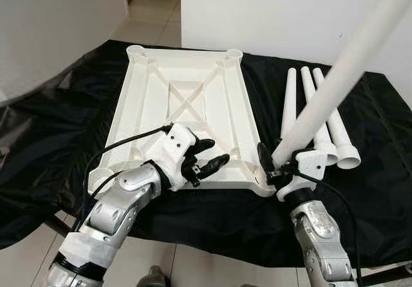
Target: Building children table
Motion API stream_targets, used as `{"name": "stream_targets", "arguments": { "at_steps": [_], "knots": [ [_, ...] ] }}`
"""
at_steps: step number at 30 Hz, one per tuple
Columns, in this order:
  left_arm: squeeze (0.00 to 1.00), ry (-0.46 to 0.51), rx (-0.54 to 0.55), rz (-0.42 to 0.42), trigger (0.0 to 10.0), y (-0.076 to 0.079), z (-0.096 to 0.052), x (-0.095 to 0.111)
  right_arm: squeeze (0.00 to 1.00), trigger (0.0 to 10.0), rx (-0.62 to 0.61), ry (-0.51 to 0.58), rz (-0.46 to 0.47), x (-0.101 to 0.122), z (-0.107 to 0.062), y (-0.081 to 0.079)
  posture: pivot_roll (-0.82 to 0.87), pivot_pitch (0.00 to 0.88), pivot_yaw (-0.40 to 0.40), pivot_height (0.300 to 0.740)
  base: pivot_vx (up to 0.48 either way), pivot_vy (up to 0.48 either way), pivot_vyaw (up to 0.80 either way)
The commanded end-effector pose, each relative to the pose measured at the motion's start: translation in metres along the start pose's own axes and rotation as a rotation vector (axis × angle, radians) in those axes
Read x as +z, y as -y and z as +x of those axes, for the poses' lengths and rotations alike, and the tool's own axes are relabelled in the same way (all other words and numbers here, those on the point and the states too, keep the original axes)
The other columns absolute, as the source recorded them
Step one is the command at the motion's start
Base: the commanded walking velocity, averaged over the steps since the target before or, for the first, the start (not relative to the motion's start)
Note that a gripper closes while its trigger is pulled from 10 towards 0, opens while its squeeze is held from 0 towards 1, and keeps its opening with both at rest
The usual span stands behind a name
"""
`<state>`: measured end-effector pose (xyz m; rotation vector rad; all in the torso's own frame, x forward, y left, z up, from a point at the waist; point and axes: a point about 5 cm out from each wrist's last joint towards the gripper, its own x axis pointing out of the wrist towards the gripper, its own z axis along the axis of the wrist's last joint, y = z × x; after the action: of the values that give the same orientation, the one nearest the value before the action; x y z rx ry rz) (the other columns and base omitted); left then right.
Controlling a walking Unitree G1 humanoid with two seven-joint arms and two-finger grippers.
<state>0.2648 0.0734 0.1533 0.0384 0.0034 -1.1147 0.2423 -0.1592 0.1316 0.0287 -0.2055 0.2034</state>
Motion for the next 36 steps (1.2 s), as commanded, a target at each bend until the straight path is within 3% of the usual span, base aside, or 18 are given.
{"name": "stream_targets", "arguments": {
  "at_steps": [1,3,12,27,29,36],
  "knots": [
    [0.00,-0.010,-0.290,0.003,10.0,0.018,-0.001,0.000,0.00,10.0,0.005,-0.088,-0.010,-0.018,-0.009,0.002,0.00,0.000,-0.012,0.740,0.000,0.000,0.00],
    [0.00,-0.024,-0.292,0.018,10.0,0.019,0.001,-0.001,0.00,10.0,0.077,-0.095,-0.098,-0.022,-0.011,0.000,0.00,0.002,-0.009,0.740,0.000,0.000,0.00],
    [0.00,-0.022,-0.281,0.025,10.0,0.018,0.001,0.001,0.00,10.0,0.147,-0.117,-0.156,-0.030,-0.012,-0.003,0.00,0.006,-0.009,0.740,0.000,0.000,0.00],
    [0.00,-0.014,-0.272,0.034,10.0,0.020,0.005,0.003,0.00,10.0,0.070,-0.223,-0.006,-0.043,0.001,-0.002,0.00,0.007,-0.008,0.740,0.000,0.000,0.00],
    [0.00,-0.012,-0.275,0.038,10.0,0.020,0.005,0.003,0.00,10.0,0.043,-0.234,0.046,-0.044,0.004,0.001,0.00,0.007,-0.008,0.740,0.000,0.000,0.00],
    [0.00,-0.008,-0.275,0.035,10.0,0.021,0.006,0.003,0.00,10.0,0.008,-0.236,0.070,-0.044,0.007,0.004,0.00,0.006,-0.010,0.740,0.000,0.000,0.00]
  ]
}}
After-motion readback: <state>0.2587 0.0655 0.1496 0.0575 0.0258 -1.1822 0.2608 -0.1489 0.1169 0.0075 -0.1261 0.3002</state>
